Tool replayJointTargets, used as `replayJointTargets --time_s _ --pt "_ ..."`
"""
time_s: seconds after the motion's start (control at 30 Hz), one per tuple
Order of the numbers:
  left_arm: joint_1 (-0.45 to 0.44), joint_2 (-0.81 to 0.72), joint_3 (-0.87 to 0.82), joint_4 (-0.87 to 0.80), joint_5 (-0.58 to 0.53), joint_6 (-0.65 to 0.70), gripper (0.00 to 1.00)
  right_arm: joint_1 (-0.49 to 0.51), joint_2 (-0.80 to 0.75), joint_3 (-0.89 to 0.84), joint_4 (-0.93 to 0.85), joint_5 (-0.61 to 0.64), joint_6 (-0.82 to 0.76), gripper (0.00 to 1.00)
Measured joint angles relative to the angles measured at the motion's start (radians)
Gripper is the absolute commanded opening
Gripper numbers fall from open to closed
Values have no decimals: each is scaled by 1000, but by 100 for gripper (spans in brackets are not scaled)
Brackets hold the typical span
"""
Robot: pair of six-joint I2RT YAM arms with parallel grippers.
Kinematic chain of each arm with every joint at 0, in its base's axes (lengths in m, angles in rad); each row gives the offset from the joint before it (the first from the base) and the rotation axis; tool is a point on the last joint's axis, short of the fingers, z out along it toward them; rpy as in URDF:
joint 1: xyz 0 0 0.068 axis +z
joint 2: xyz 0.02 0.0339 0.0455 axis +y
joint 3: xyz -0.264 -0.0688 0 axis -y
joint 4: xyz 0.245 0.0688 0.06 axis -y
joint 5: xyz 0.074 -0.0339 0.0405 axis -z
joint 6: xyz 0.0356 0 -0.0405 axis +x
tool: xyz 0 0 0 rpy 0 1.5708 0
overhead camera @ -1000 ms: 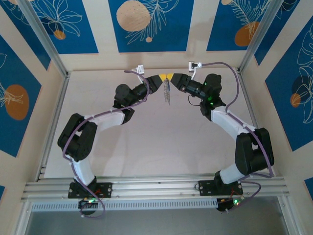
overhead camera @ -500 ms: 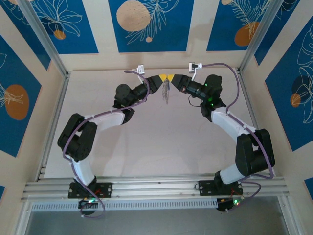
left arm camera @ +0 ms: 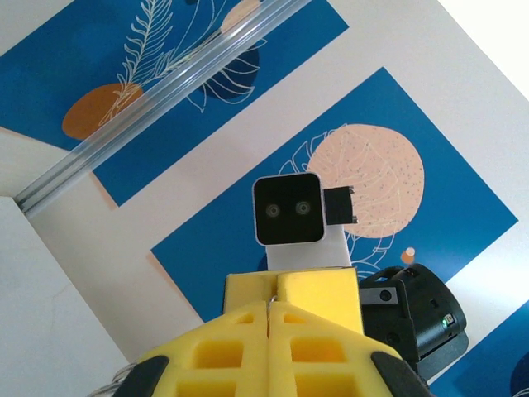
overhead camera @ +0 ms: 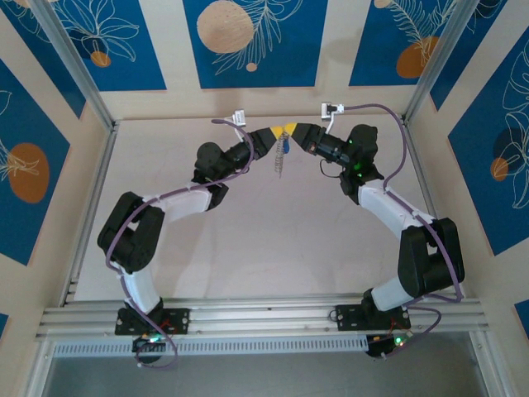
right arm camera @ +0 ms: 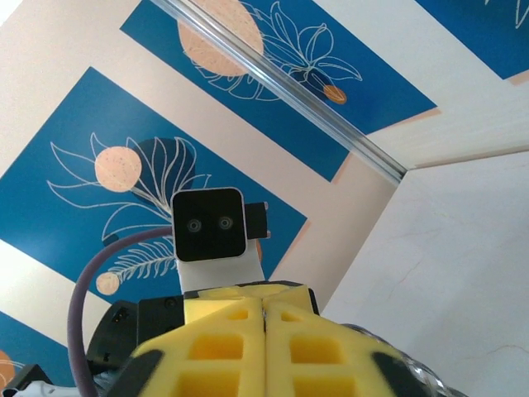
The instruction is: Put the keys on the keyring
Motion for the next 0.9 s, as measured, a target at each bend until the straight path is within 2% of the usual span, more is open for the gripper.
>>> replayJointTargets --time_s 0.13,0.27,0.47,0.67,0.9 --pt "0 -11 0 -3 -1 4 0 -6 4 16 -1 -22 -4 0" --pt "6 -16 2 -24 15 11 16 -27 29 44 -13 -90 -10 0" --pt "48 -18 15 -50 97 18 28 -98 126 148 -49 -222 -11 0" --pt "105 -25 77 -90 202 35 30 -165 232 261 -105 -357 -12 0" --pt "140 -14 172 -193 337 87 30 -164 275 348 -222 -463 -72 0"
